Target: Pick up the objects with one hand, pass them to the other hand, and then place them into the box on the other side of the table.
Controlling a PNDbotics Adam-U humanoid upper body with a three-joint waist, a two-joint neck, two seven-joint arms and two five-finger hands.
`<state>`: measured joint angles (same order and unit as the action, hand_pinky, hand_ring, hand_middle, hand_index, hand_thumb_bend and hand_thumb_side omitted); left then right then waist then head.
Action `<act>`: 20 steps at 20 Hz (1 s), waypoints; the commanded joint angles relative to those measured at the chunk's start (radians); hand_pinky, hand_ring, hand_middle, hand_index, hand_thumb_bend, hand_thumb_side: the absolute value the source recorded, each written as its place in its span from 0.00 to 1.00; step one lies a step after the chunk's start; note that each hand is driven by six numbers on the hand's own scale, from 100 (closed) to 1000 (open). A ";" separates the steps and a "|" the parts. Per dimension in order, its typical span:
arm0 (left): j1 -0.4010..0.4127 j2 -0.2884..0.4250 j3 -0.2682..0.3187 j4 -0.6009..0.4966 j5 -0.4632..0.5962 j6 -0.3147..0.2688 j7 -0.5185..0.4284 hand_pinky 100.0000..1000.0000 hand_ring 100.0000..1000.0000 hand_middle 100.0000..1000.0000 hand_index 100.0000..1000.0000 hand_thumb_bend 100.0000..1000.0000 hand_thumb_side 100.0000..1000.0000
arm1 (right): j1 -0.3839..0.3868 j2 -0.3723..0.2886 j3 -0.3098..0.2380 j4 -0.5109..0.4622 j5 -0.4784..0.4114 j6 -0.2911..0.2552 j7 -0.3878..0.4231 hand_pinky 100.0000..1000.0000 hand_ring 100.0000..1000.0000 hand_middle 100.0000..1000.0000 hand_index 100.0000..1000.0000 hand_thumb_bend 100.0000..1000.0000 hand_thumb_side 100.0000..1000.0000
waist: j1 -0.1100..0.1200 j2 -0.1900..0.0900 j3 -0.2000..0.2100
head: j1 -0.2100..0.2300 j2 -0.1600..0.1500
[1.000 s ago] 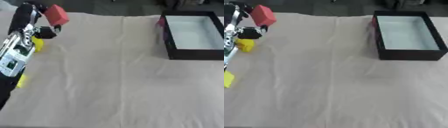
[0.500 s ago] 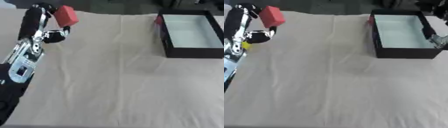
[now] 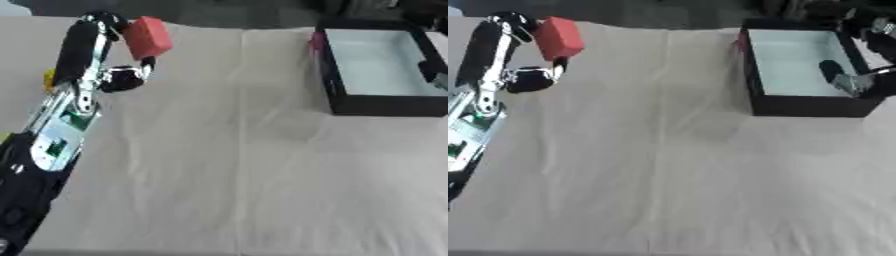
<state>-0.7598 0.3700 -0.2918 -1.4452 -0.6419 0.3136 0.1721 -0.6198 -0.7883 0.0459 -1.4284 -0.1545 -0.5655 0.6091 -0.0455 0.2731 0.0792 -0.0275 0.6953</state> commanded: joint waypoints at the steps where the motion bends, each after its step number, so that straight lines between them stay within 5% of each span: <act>1: -0.016 -0.003 -0.007 -0.008 0.003 -0.018 0.007 0.60 0.56 0.52 0.40 0.01 0.00 | -0.034 -0.016 0.010 0.025 0.010 -0.033 0.034 1.00 1.00 1.00 1.00 0.00 0.13 | -0.002 -0.024 0.003 | -0.008 -0.006; 7: -0.024 -0.035 -0.018 -0.004 -0.006 -0.041 0.012 0.59 0.55 0.52 0.40 0.00 0.00 | -0.066 -0.002 0.039 0.057 0.015 -0.077 0.065 1.00 1.00 1.00 1.00 0.00 0.12 | -0.006 -0.023 0.015 | -0.035 -0.019; 20: -0.044 -0.115 -0.032 0.007 -0.041 -0.082 0.030 0.56 0.55 0.51 0.40 0.00 0.00 | -0.161 0.048 0.072 0.113 0.083 -0.081 0.055 1.00 1.00 1.00 0.99 0.00 0.05 | -0.007 -0.016 0.058 | -0.088 0.020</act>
<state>-0.7803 0.2568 -0.3235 -1.4263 -0.6707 0.2395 0.2008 -0.7611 -0.7232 0.1214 -1.3125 -0.0751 -0.5847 0.5957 -0.0533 0.2737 0.1393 -0.1092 0.7115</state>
